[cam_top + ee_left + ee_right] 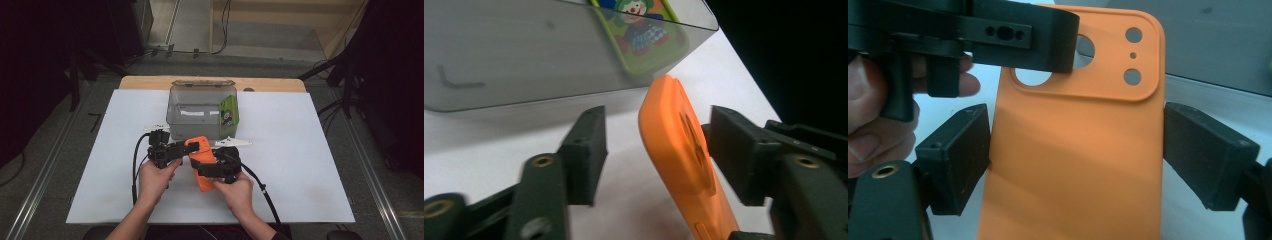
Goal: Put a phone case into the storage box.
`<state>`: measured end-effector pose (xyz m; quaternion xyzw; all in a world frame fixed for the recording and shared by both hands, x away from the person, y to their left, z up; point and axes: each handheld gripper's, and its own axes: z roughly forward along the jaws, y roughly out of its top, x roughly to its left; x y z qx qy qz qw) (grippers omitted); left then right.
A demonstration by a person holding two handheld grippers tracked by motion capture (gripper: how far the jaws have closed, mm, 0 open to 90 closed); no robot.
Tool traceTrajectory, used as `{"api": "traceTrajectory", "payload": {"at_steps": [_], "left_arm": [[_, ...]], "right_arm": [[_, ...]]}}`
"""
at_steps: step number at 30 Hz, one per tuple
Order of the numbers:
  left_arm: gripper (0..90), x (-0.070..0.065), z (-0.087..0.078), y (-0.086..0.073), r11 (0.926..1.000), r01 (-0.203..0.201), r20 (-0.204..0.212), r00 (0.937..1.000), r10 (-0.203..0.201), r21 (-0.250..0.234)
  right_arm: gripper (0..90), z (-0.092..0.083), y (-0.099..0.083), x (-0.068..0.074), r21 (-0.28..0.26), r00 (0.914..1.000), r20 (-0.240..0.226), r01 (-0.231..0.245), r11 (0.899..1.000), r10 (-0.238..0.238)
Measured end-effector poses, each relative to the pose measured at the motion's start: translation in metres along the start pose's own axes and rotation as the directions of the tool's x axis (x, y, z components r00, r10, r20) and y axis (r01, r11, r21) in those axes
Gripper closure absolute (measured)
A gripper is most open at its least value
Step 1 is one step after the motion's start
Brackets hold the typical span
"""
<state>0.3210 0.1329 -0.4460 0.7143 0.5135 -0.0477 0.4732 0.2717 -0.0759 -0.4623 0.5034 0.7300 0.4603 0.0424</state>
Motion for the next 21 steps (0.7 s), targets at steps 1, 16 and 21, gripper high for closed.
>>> {"api": "traceTrajectory", "payload": {"at_steps": [1,16,21], "left_arm": [[45.5,0.0010,-0.0005,-0.0001,0.9999,0.011,0.006,0.9999,-0.011,-0.002],[75.1,0.0004,-0.0052,0.0021,0.9951,0.094,0.131,0.9874,-0.089,-0.030],[77.5,-0.0043,-0.0079,0.0040,0.9960,0.081,0.152,0.9856,-0.075,-0.038]], "right_arm": [[13.2,0.0001,0.0001,0.0002,-0.001,1.0000,0.000,0.000,1.000,0.000],[13.0,0.0033,-0.0017,0.0034,-0.058,0.9995,-0.004,0.032,0.998,-0.032],[12.9,0.0028,-0.0020,0.0031,-0.080,0.9992,-0.015,0.036,0.996,-0.037]]}}
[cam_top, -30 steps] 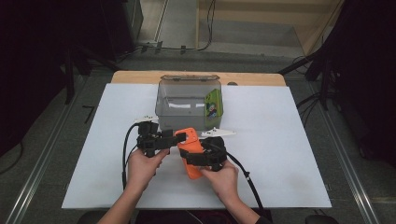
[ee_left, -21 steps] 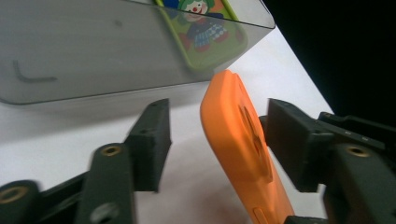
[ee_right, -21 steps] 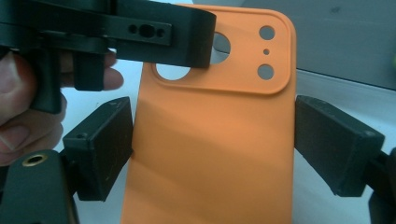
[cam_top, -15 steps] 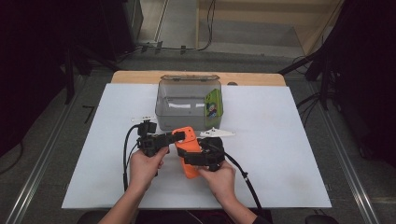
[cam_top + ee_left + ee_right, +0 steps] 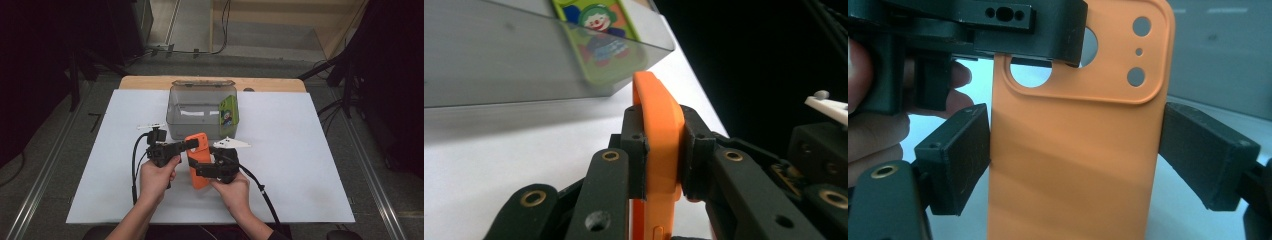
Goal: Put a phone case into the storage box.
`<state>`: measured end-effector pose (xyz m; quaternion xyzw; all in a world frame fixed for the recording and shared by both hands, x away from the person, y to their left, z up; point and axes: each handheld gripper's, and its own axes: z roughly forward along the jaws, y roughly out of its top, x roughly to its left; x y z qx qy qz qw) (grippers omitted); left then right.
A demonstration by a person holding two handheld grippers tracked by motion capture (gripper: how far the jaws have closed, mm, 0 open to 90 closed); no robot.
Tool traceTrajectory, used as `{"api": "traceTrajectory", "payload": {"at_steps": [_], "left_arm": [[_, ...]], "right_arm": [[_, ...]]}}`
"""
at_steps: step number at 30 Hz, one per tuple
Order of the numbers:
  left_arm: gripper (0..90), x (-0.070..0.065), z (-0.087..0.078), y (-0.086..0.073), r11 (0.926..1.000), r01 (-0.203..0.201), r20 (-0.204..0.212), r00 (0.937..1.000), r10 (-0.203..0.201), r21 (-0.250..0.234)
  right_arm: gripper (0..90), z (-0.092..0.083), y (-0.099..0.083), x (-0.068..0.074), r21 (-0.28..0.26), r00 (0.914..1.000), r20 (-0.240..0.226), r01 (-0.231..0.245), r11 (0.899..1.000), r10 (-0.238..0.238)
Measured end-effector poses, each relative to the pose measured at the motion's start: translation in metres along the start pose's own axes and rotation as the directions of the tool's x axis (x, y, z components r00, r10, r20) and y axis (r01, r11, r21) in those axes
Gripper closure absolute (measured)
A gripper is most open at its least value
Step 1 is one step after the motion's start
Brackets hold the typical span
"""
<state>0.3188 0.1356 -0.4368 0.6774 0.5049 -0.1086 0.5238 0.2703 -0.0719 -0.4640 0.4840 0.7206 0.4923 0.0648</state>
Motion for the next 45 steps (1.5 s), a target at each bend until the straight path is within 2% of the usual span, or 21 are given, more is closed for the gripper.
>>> {"api": "traceTrajectory", "payload": {"at_steps": [6,8,9,14,19,21,24,28,31,35,39,41,45], "left_arm": [[77.9,-0.004,-0.003,0.001,0.9999,-0.015,0.018,0.9997,0.015,-0.004],[78.1,-0.006,-0.004,0.002,0.9996,-0.028,0.018,0.9994,0.028,-0.005],[78.1,-0.007,-0.005,0.002,0.9995,-0.030,0.022,0.9993,0.030,-0.003],[78.1,-0.008,-0.007,0.002,0.9992,-0.038,0.030,0.9988,0.038,-0.010],[78.2,-0.010,-0.012,0.005,0.9979,-0.059,0.030,0.9977,0.060,-0.027],[78.2,-0.010,-0.016,0.007,0.9974,-0.061,0.035,0.9974,0.063,-0.038],[78.2,-0.010,-0.021,0.009,0.9953,-0.082,0.036,0.9958,0.084,-0.050],[78.1,-0.009,-0.024,0.011,0.9928,-0.110,0.057,0.9919,0.113,-0.045],[78.1,-0.009,-0.025,0.012,0.9909,-0.127,0.080,0.9882,0.130,-0.046],[78.1,-0.009,-0.026,0.013,0.9843,-0.172,0.111,0.9782,0.175,-0.041],[78.0,-0.009,-0.026,0.014,0.9712,-0.236,0.122,0.9635,0.238,-0.031],[78.1,-0.009,-0.026,0.014,0.9624,-0.271,0.128,0.9540,0.271,-0.021],[78.0,-0.011,-0.026,0.014,0.9398,-0.341,0.148,0.9287,0.340,-0.017]], "right_arm": [[13.1,-0.003,0.001,-0.001,-0.025,0.9985,-0.017,0.052,0.998,-0.053],[13.0,-0.005,0.000,-0.001,-0.016,0.9910,-0.036,0.128,0.992,-0.129],[13.0,-0.006,0.000,0.000,-0.016,0.9899,-0.026,0.139,0.990,-0.139],[9.8,-0.009,0.000,-0.007,0.021,0.9897,-0.065,0.129,0.991,-0.127],[9.6,-0.013,-0.002,-0.016,0.022,0.9892,-0.105,0.105,0.994,-0.102],[12.9,-0.016,-0.003,-0.019,0.009,0.9860,-0.124,0.114,0.993,-0.112],[13.3,-0.020,-0.006,-0.019,-0.041,0.9814,-0.097,0.162,0.986,-0.166],[13.1,-0.026,-0.006,-0.023,-0.070,0.9791,-0.123,0.155,0.985,-0.162],[13.2,-0.029,-0.005,-0.026,-0.063,0.9770,-0.149,0.145,0.987,-0.153],[13.2,-0.031,-0.005,-0.029,-0.058,0.9713,-0.189,0.136,0.989,-0.144],[13.3,-0.034,-0.005,-0.031,-0.067,0.9672,-0.199,0.147,0.987,-0.157],[13.8,-0.036,-0.004,-0.033,-0.070,0.9639,-0.214,0.146,0.987,-0.158],[13.8,-0.038,-0.002,-0.036,-0.091,0.9589,-0.237,0.137,0.986,-0.156]]}}
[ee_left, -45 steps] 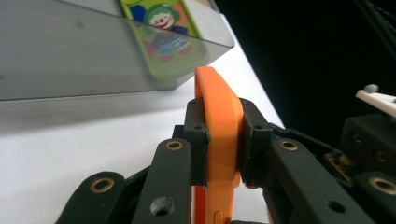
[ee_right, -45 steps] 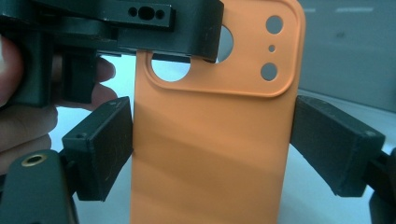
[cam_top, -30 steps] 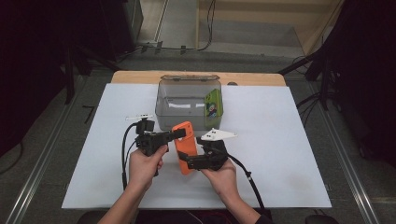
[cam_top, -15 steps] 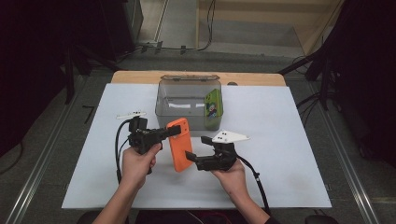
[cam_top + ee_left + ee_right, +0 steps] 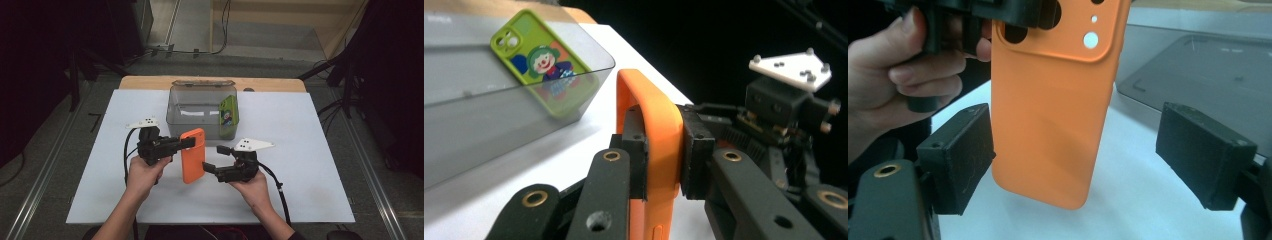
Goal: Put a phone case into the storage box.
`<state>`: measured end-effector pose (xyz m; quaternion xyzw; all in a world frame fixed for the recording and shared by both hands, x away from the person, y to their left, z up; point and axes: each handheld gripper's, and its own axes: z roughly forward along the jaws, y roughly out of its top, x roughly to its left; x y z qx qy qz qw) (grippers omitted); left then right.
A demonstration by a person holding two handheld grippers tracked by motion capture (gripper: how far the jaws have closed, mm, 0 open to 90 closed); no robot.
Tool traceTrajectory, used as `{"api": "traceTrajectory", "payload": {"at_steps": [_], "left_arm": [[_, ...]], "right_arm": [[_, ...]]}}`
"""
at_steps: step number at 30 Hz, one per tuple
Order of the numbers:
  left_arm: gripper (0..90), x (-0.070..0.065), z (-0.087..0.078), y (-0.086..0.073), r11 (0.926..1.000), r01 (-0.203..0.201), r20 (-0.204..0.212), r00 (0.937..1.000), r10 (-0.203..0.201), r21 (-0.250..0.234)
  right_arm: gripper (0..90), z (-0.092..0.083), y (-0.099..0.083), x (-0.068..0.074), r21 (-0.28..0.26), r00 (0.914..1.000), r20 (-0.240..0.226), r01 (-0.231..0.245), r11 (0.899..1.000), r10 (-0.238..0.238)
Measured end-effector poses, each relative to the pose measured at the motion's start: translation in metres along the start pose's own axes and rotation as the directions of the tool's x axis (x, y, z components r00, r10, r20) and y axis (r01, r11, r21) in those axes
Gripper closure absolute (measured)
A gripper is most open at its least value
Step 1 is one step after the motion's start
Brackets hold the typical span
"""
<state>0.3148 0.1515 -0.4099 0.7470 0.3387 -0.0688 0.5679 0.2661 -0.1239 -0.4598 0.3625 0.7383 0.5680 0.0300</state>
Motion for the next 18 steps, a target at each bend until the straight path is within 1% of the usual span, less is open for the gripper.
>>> {"api": "traceTrajectory", "payload": {"at_steps": [1,2,4,5,6,8,9,10,11,14,16,17,18], "left_arm": [[78.0,-0.0009,0.0000,0.0003,0.9998,-0.020,-0.002,0.9998,0.020,0.003],[78.0,-0.0015,0.0002,0.0006,0.9995,-0.032,0.007,0.9995,0.032,0.005],[78.0,-0.0024,0.0009,0.0008,0.9984,-0.056,0.017,0.9983,0.055,0.010],[78.0,-0.0023,0.0012,0.0010,0.9978,-0.064,0.031,0.9975,0.064,0.018],[78.0,-0.0032,0.0014,0.0009,0.9968,-0.076,0.031,0.9967,0.075,0.023],[78.0,-0.0033,0.0020,0.0012,0.9957,-0.088,0.045,0.9952,0.087,0.028],[78.0,-0.0035,0.0021,0.0012,0.9951,-0.096,0.048,0.9944,0.094,0.026],[78.0,-0.0030,0.0022,0.0015,0.9944,-0.101,0.065,0.9929,0.099,0.030],[78.1,-0.0033,0.0022,0.0016,0.9930,-0.114,0.068,0.9914,0.112,0.031],[78.0,-0.0029,0.0027,0.0020,0.9913,-0.126,0.085,0.9889,0.122,0.038],[78.0,-0.0015,0.0026,0.0020,0.9916,-0.124,0.111,0.9866,0.119,0.036],[78.0,-0.0001,0.0021,0.0025,0.9928,-0.114,0.134,0.9850,0.108,0.036],[77.9,0.0004,0.0020,0.0028,0.9933,-0.110,0.148,0.9834,0.104,0.034]], "right_arm": [[13.9,-0.0007,0.0005,-0.0003,-0.001,1.0000,-0.005,0.000,1.000,0.000],[15.2,-0.0011,0.0012,-0.0007,-0.002,0.9999,-0.011,0.003,1.000,-0.003],[21.7,-0.0021,0.0022,-0.0004,-0.004,0.9999,0.001,0.011,1.000,-0.011],[21.7,-0.0021,0.0029,-0.0004,0.000,0.9999,0.009,0.013,1.000,-0.013],[21.7,-0.0020,0.0033,-0.0008,0.004,0.9998,0.005,0.020,1.000,-0.020],[21.7,-0.0022,0.0041,-0.0011,0.011,0.9997,-0.002,0.026,1.000,-0.026],[21.7,-0.0025,0.0044,-0.0013,0.014,0.9995,-0.013,0.028,1.000,-0.028],[21.7,-0.0028,0.0046,-0.0014,0.014,0.9992,-0.021,0.033,0.999,-0.033],[21.7,-0.0029,0.0050,-0.0015,0.018,0.9987,-0.033,0.040,0.999,-0.039],[21.7,-0.0033,0.0065,-0.0014,0.035,0.9968,-0.050,0.064,0.997,-0.062],[21.7,-0.0029,0.0076,-0.0026,0.039,0.9952,-0.069,0.071,0.997,-0.068],[21.7,-0.0028,0.0080,-0.0033,0.040,0.9947,-0.072,0.076,0.996,-0.073],[21.7,-0.0027,0.0085,-0.0042,0.044,0.9939,-0.080,0.080,0.996,-0.077]]}}
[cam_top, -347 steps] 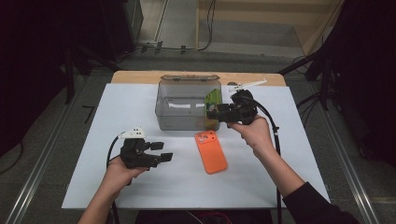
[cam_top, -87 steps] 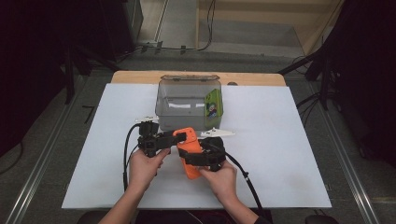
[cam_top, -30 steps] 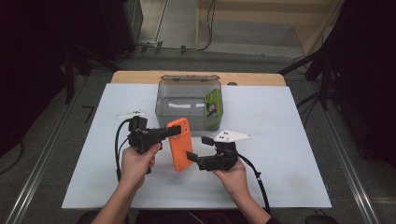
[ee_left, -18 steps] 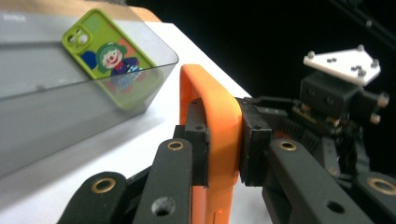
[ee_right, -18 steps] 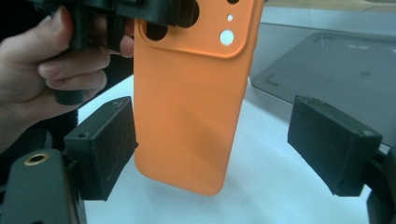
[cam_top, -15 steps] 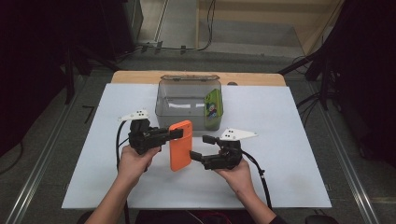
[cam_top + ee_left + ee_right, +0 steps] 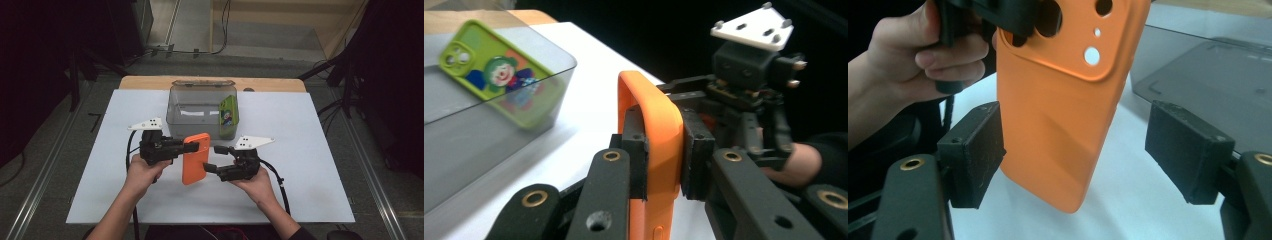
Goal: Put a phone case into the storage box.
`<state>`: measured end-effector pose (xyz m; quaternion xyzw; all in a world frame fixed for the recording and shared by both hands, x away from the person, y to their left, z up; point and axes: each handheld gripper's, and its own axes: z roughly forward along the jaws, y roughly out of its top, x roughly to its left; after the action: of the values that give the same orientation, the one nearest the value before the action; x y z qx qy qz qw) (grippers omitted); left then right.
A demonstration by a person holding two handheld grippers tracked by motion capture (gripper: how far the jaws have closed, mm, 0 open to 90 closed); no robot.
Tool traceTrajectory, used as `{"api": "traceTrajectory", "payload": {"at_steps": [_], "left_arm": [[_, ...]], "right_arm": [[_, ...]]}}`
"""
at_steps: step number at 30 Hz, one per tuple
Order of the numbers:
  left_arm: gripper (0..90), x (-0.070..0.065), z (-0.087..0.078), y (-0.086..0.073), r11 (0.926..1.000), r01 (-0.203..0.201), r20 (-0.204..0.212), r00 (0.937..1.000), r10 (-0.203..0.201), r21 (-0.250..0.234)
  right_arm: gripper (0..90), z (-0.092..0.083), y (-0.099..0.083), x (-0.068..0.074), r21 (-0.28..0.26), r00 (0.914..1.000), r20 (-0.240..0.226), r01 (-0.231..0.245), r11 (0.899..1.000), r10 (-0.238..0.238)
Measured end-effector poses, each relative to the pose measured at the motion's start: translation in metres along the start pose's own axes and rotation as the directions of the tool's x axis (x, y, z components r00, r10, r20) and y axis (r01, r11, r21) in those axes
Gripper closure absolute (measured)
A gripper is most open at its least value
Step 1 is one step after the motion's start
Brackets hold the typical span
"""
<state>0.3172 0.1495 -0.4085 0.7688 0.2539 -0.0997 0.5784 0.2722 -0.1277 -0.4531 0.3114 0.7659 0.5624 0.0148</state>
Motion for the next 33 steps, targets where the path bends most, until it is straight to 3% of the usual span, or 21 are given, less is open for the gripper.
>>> {"api": "traceTrajectory", "payload": {"at_steps": [4,9,12,21,26,33], "left_arm": [[78.0,-0.001,0.001,0.001,0.9993,-0.035,0.024,0.9991,0.034,0.017],[78.0,0.000,0.001,0.001,0.9990,-0.042,0.052,0.9978,0.042,0.010],[77.9,0.001,0.000,0.001,0.9997,-0.024,0.072,0.9971,0.024,-0.012],[77.9,0.000,-0.001,0.000,0.9987,-0.025,0.102,0.9944,0.030,-0.043],[77.9,0.001,-0.002,-0.001,0.9981,-0.026,0.107,0.9938,0.032,-0.055],[77.9,0.001,-0.001,-0.002,0.9979,-0.033,0.104,0.9938,0.039,-0.056]], "right_arm": [[22.0,0.001,0.001,-0.003,0.021,0.9994,-0.026,0.023,0.999,-0.023],[22.4,0.001,0.001,-0.008,0.025,0.9980,-0.060,0.019,1.000,-0.018],[22.6,0.001,0.001,-0.009,0.000,0.9962,-0.085,0.023,1.000,-0.023],[25.5,0.005,-0.002,-0.013,-0.081,0.9893,-0.146,-0.024,0.996,0.012],[26.5,0.009,-0.005,-0.015,-0.102,0.9810,-0.192,-0.045,0.994,0.025],[31.2,0.012,-0.006,-0.018,-0.138,0.9744,-0.222,-0.067,0.988,0.035]]}}
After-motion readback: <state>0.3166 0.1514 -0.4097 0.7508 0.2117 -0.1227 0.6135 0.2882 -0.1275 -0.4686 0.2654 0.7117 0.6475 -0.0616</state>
